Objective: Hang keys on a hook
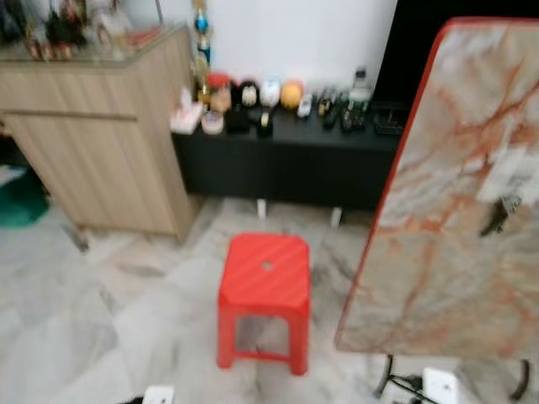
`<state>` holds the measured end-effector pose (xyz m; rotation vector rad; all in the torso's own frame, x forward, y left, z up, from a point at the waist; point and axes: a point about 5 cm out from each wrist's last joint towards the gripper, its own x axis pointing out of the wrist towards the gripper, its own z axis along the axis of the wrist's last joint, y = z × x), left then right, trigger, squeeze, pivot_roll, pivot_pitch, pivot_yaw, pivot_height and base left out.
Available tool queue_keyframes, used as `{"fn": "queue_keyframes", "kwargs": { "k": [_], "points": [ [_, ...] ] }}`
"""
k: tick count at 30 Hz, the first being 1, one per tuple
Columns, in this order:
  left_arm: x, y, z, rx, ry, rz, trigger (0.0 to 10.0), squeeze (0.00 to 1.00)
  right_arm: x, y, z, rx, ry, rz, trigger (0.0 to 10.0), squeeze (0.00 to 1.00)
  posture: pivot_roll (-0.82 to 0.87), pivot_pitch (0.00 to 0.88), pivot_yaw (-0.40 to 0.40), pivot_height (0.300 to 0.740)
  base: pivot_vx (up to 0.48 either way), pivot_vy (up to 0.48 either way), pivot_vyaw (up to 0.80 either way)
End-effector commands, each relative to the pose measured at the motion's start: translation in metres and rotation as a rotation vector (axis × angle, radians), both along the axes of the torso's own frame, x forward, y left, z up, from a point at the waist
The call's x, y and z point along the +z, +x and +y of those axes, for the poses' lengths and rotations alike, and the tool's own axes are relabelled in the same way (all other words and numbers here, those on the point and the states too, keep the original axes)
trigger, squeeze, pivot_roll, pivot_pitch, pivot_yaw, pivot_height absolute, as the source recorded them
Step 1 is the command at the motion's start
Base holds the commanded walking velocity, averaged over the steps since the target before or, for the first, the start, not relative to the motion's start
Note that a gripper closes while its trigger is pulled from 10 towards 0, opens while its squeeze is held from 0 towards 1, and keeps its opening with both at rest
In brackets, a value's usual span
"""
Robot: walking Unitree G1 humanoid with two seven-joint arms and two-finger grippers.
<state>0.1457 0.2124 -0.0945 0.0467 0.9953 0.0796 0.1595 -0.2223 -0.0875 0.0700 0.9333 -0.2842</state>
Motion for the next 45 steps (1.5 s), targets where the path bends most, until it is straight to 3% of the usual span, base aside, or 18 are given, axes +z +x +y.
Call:
{"fn": "queue_keyframes", "kwargs": {
  "k": [1, 13, 28, 45],
  "points": [
    [0.001, 0.004, -0.003, -0.009, -0.004, -0.008, 10.0, 0.0, 0.001, -0.002, -0.007, -0.018, -0.013, 0.003, 10.0, 0.0, -0.03, 0.0, 0.008, 0.727, 0.0, -0.461, 0.0],
    [0.003, 0.012, -0.011, -0.013, -0.013, -0.027, 10.0, 0.0, 0.001, -0.001, -0.006, -0.023, -0.007, -0.005, 10.0, 0.0, -0.03, 0.0, 0.01, 0.727, 0.0, -0.415, 0.0],
    [0.003, 0.021, -0.037, -0.03, -0.033, -0.036, 10.0, 0.0, 0.001, 0.0, -0.004, -0.026, 0.002, -0.017, 10.0, 0.0, -0.03, 0.0, 0.012, 0.727, 0.0, -0.032, 0.0],
    [0.002, 0.016, -0.026, -0.031, -0.016, -0.029, 10.0, 0.0, 0.0, -0.002, -0.001, -0.036, 0.012, -0.014, 10.0, 0.0, -0.03, 0.0, 0.022, 0.727, 0.0, -0.452, 0.0]
  ]
}}
